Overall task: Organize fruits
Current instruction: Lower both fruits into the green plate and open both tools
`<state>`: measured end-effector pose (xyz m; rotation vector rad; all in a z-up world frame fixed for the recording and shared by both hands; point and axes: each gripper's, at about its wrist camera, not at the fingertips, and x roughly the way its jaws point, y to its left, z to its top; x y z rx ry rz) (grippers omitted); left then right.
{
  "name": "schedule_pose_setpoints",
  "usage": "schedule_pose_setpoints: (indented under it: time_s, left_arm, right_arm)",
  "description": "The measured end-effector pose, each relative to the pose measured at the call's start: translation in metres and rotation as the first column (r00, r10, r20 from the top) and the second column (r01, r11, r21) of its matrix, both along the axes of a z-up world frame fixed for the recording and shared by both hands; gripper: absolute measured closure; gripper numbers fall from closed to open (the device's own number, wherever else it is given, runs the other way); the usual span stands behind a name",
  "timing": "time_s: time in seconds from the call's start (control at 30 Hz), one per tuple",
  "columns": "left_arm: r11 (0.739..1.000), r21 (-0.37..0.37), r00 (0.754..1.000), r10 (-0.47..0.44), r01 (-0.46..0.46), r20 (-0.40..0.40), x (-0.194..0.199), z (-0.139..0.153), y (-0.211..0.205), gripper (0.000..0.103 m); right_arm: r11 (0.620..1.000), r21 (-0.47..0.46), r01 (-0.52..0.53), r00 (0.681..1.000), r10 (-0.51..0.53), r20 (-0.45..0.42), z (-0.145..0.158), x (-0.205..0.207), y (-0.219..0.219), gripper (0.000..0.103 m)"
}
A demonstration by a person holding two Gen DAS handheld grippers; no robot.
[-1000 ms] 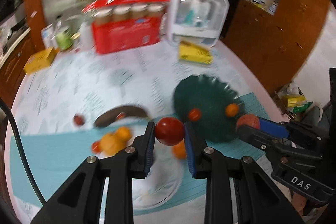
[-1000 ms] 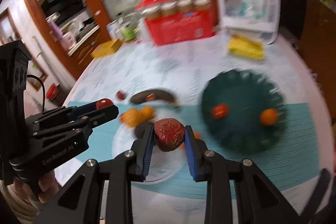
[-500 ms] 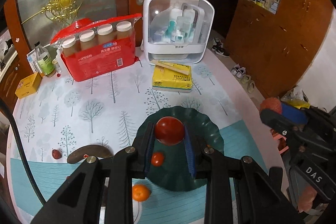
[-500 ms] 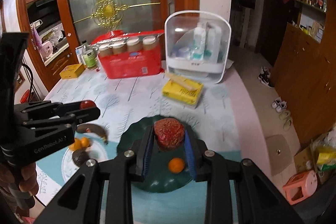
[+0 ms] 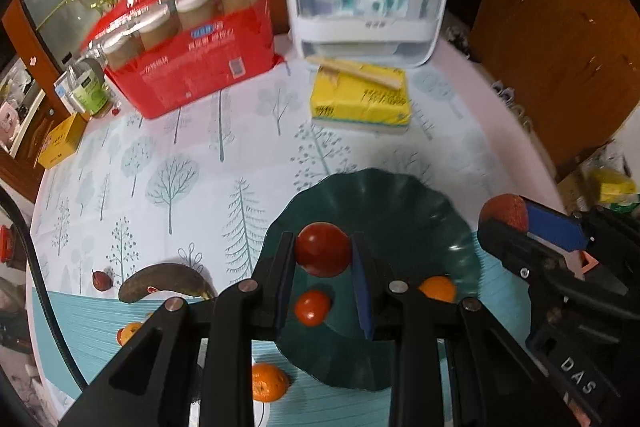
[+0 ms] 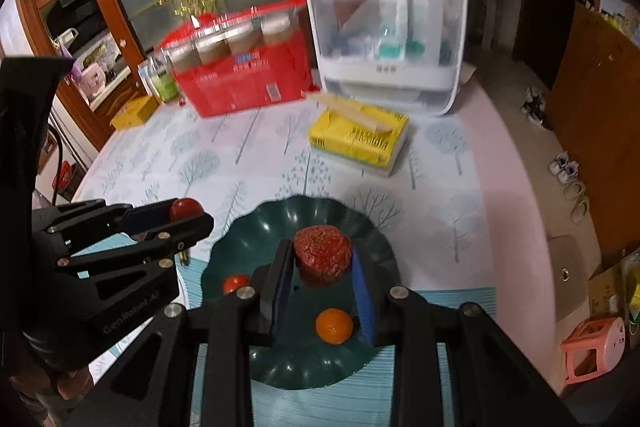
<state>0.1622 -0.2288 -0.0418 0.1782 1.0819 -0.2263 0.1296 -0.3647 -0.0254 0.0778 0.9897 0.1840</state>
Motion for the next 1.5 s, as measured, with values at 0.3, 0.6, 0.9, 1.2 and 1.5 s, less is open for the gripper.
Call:
schedule_pose_setpoints:
  time_s: [0.3, 0.6, 0.9, 1.2, 1.5]
  left_arm:
    - [0.999, 0.017, 0.991, 0.048, -0.046, -0.128, 0.035, -0.067, -0.008, 0.077]
    - [0.998, 0.044, 0.975, 0.057, -0.049, -0.216, 0.052, -0.12, -0.013, 0.077]
    - [0.998, 0.035, 0.978, 0.06, -0.054, -0.201, 0.057, -0.129, -0.008, 0.048]
    - [0.998, -0.011, 0.98, 0.062, -0.065, -0.189, 0.056, -0.127, 0.003, 0.016]
    - [0.997, -0.002, 0.982, 0.073, -0.075, -0.176, 0.047, -0.123, 0.003, 0.002]
  right_arm:
    - [1.0, 0.014, -0.001, 0.992, 0.002, -0.125, -0.066, 0.033, 0.0, 0.073]
    - [1.0, -0.01, 0.005, 0.981, -0.007, -0.194, -0.114, 0.053, -0.002, 0.073]
    - [0.997, -0.075, 0.01, 0.987, -0.023, -0.162, -0.128, 0.056, 0.003, 0.061]
    - [0.998, -0.031, 0.06, 0.985, -0.064, -0.157, -0.13, 0.052, -0.015, 0.057]
    - [0.996, -0.01, 0.091, 0.985, -0.091, -0.149, -0.126, 0.044, -0.023, 0.056]
